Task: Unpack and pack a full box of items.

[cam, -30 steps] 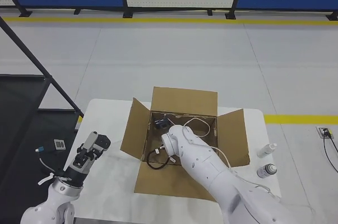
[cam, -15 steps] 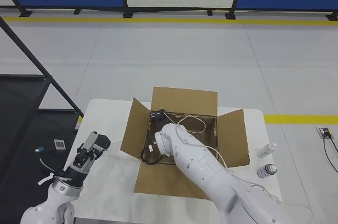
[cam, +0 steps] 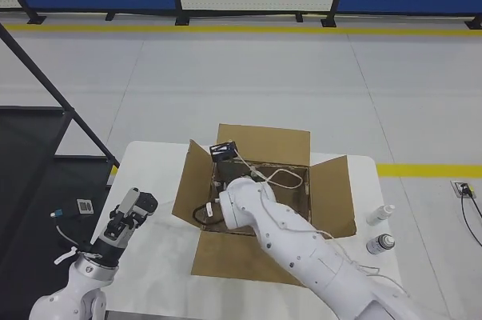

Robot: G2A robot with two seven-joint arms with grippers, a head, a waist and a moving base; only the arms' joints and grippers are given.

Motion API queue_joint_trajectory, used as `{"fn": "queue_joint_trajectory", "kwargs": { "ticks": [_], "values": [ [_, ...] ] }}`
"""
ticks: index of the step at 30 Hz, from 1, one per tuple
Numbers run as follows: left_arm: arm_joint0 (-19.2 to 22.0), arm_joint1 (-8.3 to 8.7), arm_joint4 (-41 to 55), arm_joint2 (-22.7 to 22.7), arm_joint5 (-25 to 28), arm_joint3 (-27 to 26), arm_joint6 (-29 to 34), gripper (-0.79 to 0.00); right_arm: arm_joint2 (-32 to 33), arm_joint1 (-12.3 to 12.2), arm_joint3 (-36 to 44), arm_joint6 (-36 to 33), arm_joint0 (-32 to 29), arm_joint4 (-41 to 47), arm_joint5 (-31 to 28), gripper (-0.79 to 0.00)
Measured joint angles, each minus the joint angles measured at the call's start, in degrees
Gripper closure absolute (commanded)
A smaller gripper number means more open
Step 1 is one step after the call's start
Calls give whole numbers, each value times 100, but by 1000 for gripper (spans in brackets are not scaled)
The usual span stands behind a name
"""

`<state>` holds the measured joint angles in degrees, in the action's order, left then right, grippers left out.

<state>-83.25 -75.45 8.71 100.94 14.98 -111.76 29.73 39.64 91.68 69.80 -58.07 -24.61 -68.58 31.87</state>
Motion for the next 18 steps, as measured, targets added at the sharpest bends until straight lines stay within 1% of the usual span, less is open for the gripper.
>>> {"fn": "queue_joint_trajectory", "kwargs": {
  "ticks": [1,2,4,5,8,10,11,13,14,15,17,18],
  "values": [
    [0,0,0,0,0,0,0,-785,199,-133,486,-183,-253,-282,-54,-785],
    [0,0,0,0,0,0,0,-785,493,-306,1167,-419,-633,-650,-188,-785],
    [0,0,0,0,0,0,0,-785,976,-540,2202,-733,-1276,-1161,-479,-785],
    [0,0,0,0,0,0,0,-785,1306,-670,2876,-892,-1731,-1448,-687,-785],
    [0,0,0,0,0,0,0,-785,2059,-882,4243,-1088,-2780,-2058,-952,-785],
    [0,0,0,0,0,0,0,-785,2452,-955,4928,-1151,-3373,-2356,-901,-785],
    [0,0,0,0,0,0,0,-785,2698,-991,5368,-1147,-3780,-2497,-850,-785],
    [0,0,0,0,0,0,0,-785,3073,-1036,5952,-1087,-4416,-2696,-691,-785],
    [0,0,0,0,0,0,0,-785,3317,-1055,6283,-1025,-4829,-2766,-567,-785],
    [0,0,0,0,0,0,0,-785,3504,-1065,6466,-957,-5111,-2779,-471,-785],
    [0,0,0,0,0,0,0,-785,3978,-1071,6538,-809,-5622,-2685,-191,-785],
    [0,0,0,0,0,0,0,-785,4195,-1070,6508,-764,-5774,-2555,-91,-785]
  ]
}}
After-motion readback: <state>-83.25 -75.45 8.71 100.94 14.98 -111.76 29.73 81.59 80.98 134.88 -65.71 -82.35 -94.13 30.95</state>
